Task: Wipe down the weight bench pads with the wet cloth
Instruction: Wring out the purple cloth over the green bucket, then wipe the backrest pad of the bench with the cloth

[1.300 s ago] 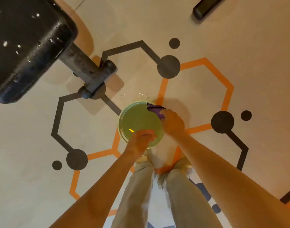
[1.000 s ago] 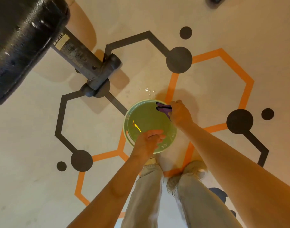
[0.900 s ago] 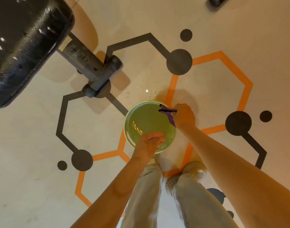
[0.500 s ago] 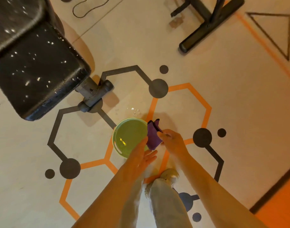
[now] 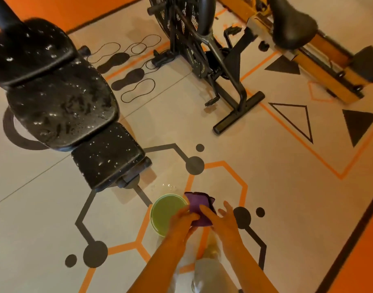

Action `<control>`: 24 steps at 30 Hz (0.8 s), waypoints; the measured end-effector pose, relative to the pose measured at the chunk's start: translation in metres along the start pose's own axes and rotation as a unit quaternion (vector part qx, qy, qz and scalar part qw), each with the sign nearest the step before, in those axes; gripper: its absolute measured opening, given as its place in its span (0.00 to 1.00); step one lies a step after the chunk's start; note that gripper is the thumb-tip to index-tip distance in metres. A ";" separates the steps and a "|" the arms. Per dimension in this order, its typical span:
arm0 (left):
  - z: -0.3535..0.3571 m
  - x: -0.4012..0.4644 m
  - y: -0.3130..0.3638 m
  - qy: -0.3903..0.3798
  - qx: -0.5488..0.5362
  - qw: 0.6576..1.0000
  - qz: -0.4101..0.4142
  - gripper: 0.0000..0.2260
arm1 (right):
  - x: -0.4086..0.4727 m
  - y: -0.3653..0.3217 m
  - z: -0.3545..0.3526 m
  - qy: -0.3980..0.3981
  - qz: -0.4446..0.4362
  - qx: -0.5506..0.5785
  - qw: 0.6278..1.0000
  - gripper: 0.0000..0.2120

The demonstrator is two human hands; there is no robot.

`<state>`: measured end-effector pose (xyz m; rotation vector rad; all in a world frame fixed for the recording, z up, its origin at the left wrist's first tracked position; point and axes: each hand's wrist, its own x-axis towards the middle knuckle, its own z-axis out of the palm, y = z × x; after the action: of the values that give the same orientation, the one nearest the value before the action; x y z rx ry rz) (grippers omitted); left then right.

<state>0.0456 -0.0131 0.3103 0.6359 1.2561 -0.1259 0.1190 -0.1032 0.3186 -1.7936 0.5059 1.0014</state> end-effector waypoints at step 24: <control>0.024 -0.019 -0.018 0.198 0.183 0.962 0.042 0.07 | 0.131 -0.115 -0.256 -0.034 0.083 -0.262 0.961 0.08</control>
<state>0.0517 -0.0449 0.3246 1.0725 1.6044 -0.1676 0.3799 -0.2709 0.3213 -2.1962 0.3714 1.4069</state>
